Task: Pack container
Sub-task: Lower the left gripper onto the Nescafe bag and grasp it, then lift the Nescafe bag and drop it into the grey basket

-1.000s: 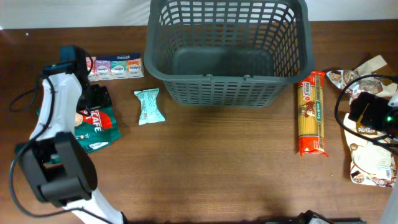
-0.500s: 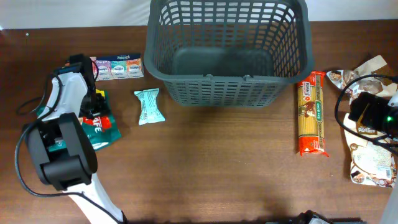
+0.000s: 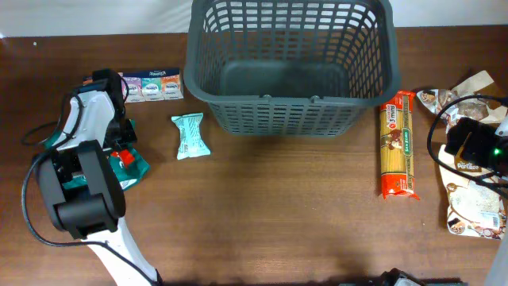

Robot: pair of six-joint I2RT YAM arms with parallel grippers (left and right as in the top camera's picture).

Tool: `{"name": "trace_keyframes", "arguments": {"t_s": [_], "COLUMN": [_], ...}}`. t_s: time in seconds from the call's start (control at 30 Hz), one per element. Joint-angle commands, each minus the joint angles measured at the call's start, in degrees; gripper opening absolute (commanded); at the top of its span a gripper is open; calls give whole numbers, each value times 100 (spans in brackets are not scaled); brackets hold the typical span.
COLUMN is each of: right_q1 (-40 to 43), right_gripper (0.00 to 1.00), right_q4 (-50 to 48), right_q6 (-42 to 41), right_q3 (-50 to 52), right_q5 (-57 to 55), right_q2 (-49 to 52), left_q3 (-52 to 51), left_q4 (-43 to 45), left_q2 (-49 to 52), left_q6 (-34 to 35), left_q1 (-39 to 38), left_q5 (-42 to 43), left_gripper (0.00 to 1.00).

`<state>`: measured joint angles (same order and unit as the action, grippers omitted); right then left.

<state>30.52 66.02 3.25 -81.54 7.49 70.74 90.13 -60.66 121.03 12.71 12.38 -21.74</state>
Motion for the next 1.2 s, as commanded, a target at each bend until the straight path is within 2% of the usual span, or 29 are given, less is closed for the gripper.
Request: {"name": "trace_keyframes", "arguments": {"t_s": [0.0, 0.27, 0.43, 0.53, 1.17], "right_q1": [31, 31, 31, 31, 31], "right_gripper": [99, 99, 99, 99, 99], "right_q4": [4, 2, 4, 4, 4], "right_q6": [-9, -9, -9, -9, -9], "right_q3": [-87, -87, -87, -87, -87], "right_q5": [-68, -66, -68, -68, -68], "right_q2": [13, 13, 13, 13, 13], "left_q3": [-192, 168, 1104, 1735, 4481], "left_q4": [63, -295, -1027, -1320, -2428], "left_q2": [476, 472, 431, 374, -170], "left_q6": [57, 52, 42, -260, -1003], "left_q1": [79, 79, 79, 79, 74], "left_q5": [240, 245, 289, 603, 1639], "left_gripper": [2, 2, 2, 2, 2]}}
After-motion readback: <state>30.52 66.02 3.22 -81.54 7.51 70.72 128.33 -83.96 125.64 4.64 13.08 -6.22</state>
